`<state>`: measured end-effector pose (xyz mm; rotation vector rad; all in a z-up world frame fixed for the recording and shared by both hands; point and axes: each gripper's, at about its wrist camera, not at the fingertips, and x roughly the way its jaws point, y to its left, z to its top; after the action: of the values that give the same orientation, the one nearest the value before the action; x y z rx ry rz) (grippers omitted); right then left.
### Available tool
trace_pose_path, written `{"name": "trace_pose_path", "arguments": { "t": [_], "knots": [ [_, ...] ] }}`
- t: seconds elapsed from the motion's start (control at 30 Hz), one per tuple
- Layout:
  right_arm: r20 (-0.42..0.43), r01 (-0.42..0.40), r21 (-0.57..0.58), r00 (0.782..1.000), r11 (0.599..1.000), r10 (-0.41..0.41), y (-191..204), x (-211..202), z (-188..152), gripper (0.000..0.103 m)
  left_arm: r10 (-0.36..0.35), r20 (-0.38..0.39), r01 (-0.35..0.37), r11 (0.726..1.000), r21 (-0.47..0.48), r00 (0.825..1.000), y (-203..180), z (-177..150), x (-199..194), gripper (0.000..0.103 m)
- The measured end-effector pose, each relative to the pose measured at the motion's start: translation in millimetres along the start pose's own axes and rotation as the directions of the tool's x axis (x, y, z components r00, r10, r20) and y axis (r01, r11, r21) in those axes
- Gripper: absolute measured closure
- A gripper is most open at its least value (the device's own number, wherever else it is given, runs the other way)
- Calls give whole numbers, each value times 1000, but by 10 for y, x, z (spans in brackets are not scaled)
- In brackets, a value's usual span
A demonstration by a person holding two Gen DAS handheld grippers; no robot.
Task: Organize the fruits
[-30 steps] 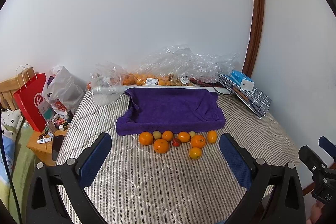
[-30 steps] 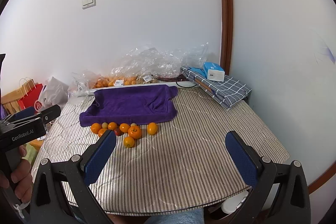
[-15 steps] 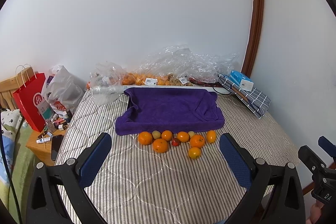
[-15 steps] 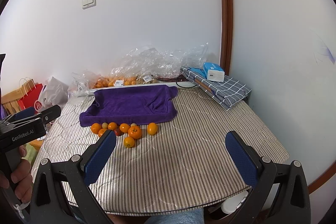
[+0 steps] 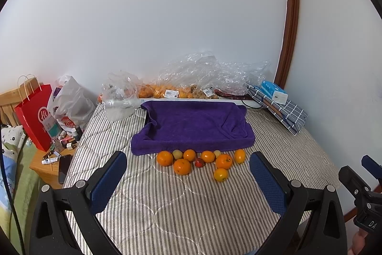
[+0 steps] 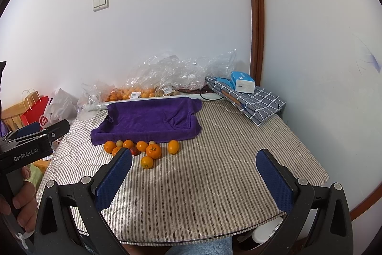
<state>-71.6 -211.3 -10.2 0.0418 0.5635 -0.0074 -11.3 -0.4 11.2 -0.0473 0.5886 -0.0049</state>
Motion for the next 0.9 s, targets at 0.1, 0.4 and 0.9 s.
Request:
{"name": "trace_pose_path", "arguments": {
  "t": [0.1,0.4,0.9],
  "knots": [
    [0,0,-3,1000,1000,0,16,-1,11,0,0,4,0,1000,1,1000,6,2,-10,0],
    [7,-10,6,1000,1000,10,37,53,9,0,8,10,-8,1000,-14,1000,63,-26,36,0],
    [-87,-44,-33,995,998,41,127,771,-119,4,30,-81,-35,997,-69,996,527,-238,732,0]
  ]
}}
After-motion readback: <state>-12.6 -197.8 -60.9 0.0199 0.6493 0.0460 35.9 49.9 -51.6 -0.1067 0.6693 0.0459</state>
